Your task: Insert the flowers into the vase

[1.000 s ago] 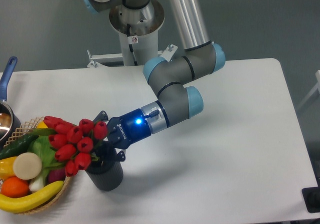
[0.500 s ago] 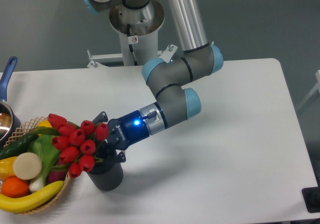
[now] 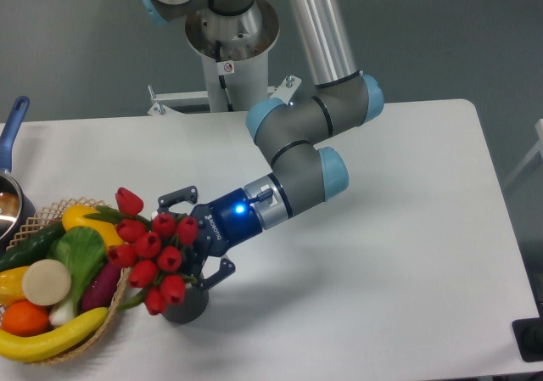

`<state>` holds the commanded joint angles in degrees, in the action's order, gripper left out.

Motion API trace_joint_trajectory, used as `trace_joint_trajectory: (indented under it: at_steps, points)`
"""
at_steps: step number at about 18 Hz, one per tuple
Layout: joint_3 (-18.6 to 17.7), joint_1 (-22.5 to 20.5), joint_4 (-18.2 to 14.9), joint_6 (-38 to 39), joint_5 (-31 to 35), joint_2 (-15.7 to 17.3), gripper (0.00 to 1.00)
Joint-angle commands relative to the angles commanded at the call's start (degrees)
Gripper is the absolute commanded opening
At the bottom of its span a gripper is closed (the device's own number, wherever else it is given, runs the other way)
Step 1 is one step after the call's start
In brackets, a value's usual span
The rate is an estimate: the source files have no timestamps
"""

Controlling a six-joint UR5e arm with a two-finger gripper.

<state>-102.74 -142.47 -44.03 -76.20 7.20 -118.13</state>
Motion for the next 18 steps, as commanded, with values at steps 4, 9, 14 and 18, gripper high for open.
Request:
trace_joint_trajectory:
  at_steps: [4, 9, 14, 18]
  points:
    - [0.1, -0.2, 0.2, 0.0, 5.9, 1.1, 1.00]
    - [0.0, -0.4, 0.2, -1.2, 8.5, 1.3, 1.00]
    - [-0.1, -1.6, 0.3, -1.5, 11.1, 2.5, 1.00]
    - [0.3, -3.3, 0.3, -1.5, 14.0, 4.7, 1.00]
